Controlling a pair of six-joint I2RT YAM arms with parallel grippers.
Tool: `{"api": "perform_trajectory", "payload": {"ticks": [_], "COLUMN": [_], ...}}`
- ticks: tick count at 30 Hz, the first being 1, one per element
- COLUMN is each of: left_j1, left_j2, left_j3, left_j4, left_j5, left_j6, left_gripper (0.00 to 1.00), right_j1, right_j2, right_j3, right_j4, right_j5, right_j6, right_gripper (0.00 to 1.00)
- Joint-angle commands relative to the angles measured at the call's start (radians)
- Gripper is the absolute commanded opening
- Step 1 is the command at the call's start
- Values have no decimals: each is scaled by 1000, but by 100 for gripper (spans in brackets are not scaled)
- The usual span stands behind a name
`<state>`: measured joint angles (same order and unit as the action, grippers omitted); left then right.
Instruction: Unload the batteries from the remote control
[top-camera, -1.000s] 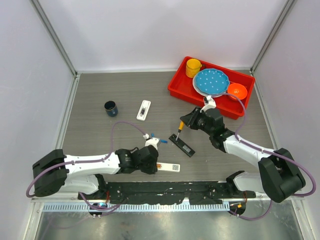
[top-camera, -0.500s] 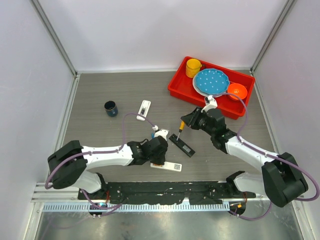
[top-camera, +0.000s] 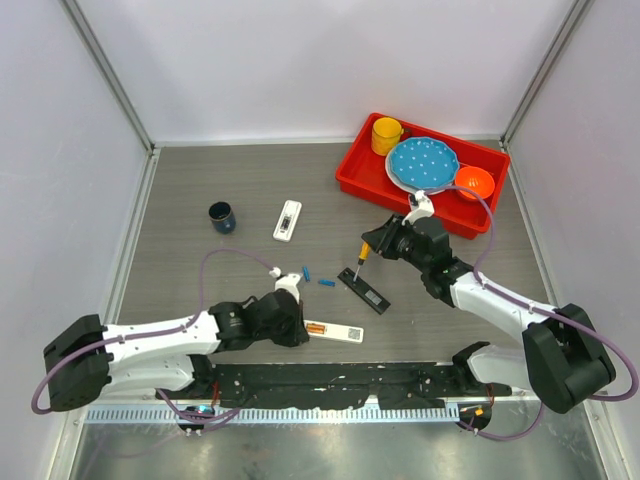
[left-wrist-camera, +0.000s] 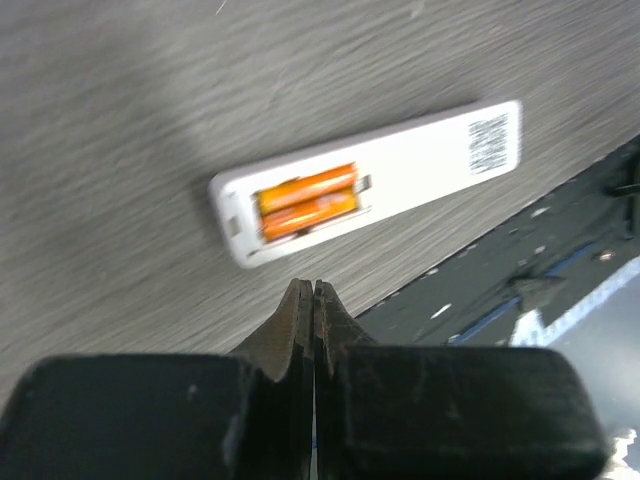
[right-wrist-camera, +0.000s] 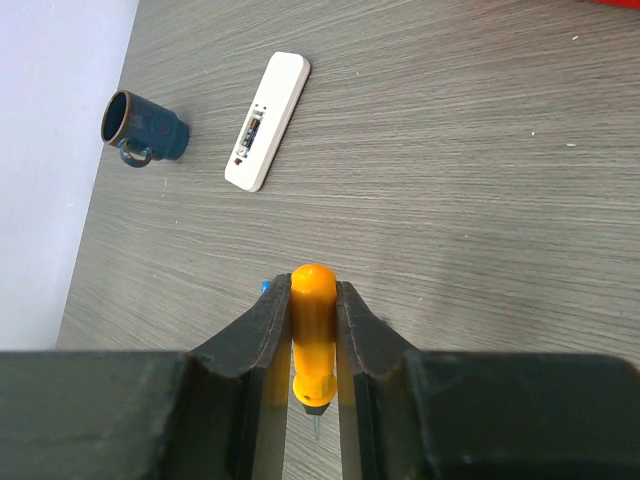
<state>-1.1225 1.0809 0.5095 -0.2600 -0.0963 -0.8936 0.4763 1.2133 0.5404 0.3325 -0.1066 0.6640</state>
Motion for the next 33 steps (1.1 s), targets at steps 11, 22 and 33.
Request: {"api": "perform_trajectory", "payload": {"ticks": [11,22,33], "left_j1": [4,114,147], "left_j2": [128,261,502], "left_j3": [-85,38,268], "left_j4": [183,195,226], "left_j5": [-8,-28,140], "left_j6": [-134,14,205], "left_gripper": [0,0,0], "right_j1": [4,2,-5], "right_j2": [-21,-52,-47], "right_j3": [4,7,7], "right_j4": [40,0,-4], "right_j5": [12,28,30], "right_j6": [-6,-26,-29], "right_gripper": [1,1,1]}}
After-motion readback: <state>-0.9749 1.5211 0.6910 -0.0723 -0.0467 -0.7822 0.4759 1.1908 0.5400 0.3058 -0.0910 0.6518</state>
